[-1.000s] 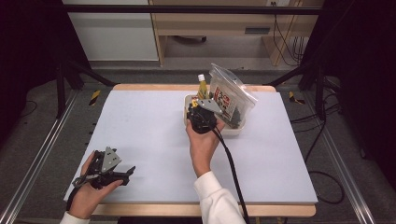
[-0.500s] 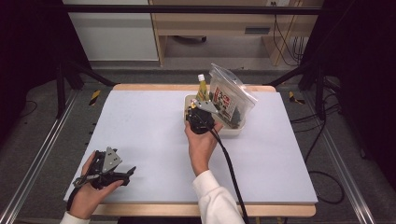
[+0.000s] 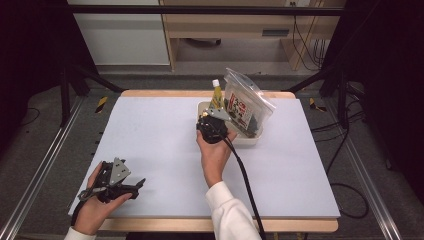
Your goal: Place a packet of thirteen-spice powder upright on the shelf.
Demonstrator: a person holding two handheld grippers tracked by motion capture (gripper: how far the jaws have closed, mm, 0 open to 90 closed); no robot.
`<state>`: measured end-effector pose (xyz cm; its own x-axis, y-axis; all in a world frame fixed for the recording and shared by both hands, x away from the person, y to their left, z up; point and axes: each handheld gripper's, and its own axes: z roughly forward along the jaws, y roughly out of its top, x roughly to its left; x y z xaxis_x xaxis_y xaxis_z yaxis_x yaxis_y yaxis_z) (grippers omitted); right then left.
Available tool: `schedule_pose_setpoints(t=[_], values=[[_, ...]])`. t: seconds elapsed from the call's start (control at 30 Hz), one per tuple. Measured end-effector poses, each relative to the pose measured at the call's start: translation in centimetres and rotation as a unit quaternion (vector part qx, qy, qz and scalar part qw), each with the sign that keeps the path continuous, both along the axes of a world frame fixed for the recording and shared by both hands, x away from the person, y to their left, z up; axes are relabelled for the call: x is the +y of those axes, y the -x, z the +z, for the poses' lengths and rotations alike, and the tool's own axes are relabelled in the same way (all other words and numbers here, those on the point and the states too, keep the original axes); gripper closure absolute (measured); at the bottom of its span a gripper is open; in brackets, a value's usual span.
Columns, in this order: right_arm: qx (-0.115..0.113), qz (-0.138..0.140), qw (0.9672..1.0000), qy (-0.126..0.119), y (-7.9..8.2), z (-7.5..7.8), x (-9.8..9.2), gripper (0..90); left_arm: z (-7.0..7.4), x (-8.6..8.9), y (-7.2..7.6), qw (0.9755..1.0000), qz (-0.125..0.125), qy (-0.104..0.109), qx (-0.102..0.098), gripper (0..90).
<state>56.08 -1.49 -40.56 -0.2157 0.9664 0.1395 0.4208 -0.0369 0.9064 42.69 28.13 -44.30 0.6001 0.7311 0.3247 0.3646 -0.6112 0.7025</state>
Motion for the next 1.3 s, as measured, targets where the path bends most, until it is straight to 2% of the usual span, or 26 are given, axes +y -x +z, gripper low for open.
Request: schedule_pose_setpoints(t=[0.23,0.4,0.67,0.9,1.03,1.3], values=[[-0.017,0.013,0.9998,0.003,0.5,0.5,-0.1,52.5,0.0,0.0,0.0,1.0,0.0,0.0,-0.001,8.9],[-0.019,0.023,0.9995,0.006,0.9,0.7,-0.1,48.6,0.0,0.0,0.0,1.0,0.001,-0.002,-0.001,8.8],[-0.041,0.043,0.9982,0.01,2.3,1.6,0.1,43.8,0.0,0.0,0.0,1.0,0.0,-0.003,-0.001,8.8],[-0.051,0.055,0.9969,0.026,3.5,2.2,0.3,34.3,0.0,0.0,-0.1,1.0,0.0,-0.001,-0.001,8.6],[-0.051,0.066,0.9961,0.03,4.0,2.5,0.4,27.6,0.0,0.0,-0.1,1.0,0.001,-0.001,-0.001,8.3],[-0.027,0.109,0.9929,0.039,5.1,2.9,0.0,16.4,-0.1,0.1,-0.2,1.0,0.0,0.003,0.006,7.4]])
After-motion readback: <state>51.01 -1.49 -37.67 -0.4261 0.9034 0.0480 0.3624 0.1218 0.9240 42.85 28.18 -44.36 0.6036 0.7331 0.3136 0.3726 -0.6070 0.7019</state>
